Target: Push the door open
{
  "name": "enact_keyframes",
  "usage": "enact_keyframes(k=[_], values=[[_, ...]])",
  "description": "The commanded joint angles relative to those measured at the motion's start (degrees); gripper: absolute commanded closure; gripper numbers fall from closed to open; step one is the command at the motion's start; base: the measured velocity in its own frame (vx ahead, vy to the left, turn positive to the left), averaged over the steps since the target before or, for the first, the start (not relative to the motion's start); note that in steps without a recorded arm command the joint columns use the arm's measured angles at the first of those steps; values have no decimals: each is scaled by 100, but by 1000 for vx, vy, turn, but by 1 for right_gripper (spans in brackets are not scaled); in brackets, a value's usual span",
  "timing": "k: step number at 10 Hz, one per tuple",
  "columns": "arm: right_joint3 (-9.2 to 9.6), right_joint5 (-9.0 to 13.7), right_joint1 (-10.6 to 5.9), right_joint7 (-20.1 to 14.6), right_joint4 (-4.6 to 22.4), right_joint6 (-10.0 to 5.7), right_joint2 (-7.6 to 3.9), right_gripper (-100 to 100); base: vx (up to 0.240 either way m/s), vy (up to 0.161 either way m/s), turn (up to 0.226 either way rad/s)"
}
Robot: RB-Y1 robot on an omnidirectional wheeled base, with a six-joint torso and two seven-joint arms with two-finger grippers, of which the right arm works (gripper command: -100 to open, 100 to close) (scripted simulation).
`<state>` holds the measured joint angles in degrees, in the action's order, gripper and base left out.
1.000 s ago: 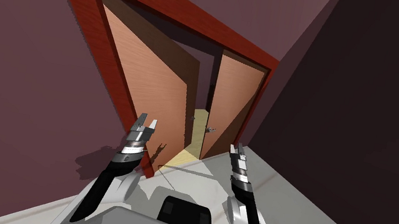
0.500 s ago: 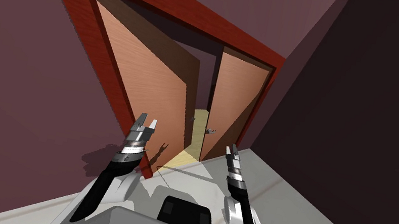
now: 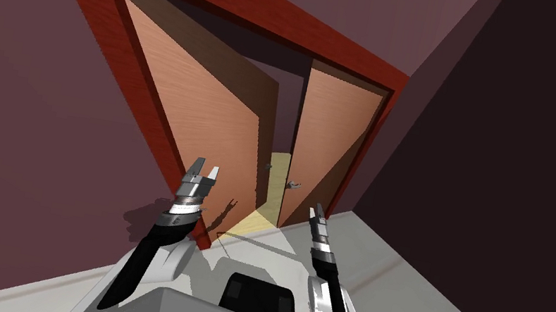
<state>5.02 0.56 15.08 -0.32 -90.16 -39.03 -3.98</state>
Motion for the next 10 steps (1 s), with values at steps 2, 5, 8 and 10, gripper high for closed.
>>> enact_keyframes(k=[2,5,8,10], values=[[94,-20,-102,-33,416,-18,-17,-100,69,-71,78],[201,-46,-254,-63,949,-63,-17,-100,83,-96,89],[304,-71,-400,-93,1455,-107,-10,-100,90,-90,73],[370,-87,-494,-112,1797,-135,-1,-100,85,-77,75]])
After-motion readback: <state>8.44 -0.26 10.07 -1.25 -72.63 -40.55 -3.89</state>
